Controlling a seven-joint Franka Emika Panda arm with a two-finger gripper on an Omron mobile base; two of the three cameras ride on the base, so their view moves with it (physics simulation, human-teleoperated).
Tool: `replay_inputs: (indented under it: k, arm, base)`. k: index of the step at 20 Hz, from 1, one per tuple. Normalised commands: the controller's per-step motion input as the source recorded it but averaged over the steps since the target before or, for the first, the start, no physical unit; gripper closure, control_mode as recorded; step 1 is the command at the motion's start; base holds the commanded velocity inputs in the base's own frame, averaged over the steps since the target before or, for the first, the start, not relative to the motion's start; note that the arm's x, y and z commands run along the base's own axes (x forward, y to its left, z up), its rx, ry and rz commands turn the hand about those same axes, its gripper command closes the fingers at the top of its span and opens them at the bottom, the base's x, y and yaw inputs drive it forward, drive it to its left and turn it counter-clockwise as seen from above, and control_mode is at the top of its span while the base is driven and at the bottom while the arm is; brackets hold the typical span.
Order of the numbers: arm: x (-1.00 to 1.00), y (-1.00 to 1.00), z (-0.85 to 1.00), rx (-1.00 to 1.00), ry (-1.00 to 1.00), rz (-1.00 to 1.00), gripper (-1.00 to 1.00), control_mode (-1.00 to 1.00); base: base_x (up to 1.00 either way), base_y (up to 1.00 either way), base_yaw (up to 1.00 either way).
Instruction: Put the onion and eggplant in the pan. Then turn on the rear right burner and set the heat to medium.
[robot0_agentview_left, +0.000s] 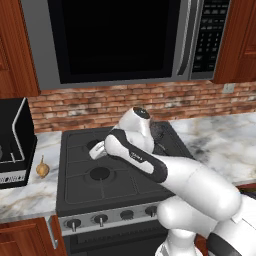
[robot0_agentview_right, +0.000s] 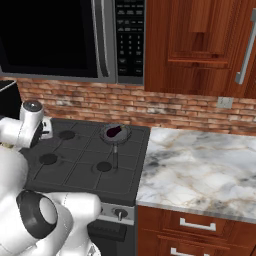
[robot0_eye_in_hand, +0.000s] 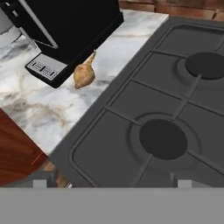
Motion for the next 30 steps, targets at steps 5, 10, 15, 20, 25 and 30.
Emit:
replay_inputs:
  k: [5,10,15,20,25,30]
  arm:
    - [0.26,0.77,-0.06,-0.07,0.25,0.0,-1.0,-1.0]
    - [0.22,0.35,-0.26,0.0,0.06,0.0,-1.0,-1.0]
    - [0.07,0.24,-0.4,0.0,-0.02,0.0,-1.0,-1.0]
    - [0.27,0.4,-0.44,0.0,0.0,0.0,-1.0,-1.0]
    - [0.34,0.58,-0.05,0.0,0.02,0.0,-1.0,-1.0]
    - [0.33,0.48,0.0,0.0,0.01,0.0,-1.0,-1.0]
  base:
    - [0.0,0.0,0.0]
    - [0.0,0.0,0.0]
    - [0.0,0.0,0.0]
    - [0.0,0.0,0.0]
    - [0.0,0.0,0.0]
    - [0.0,0.0,0.0]
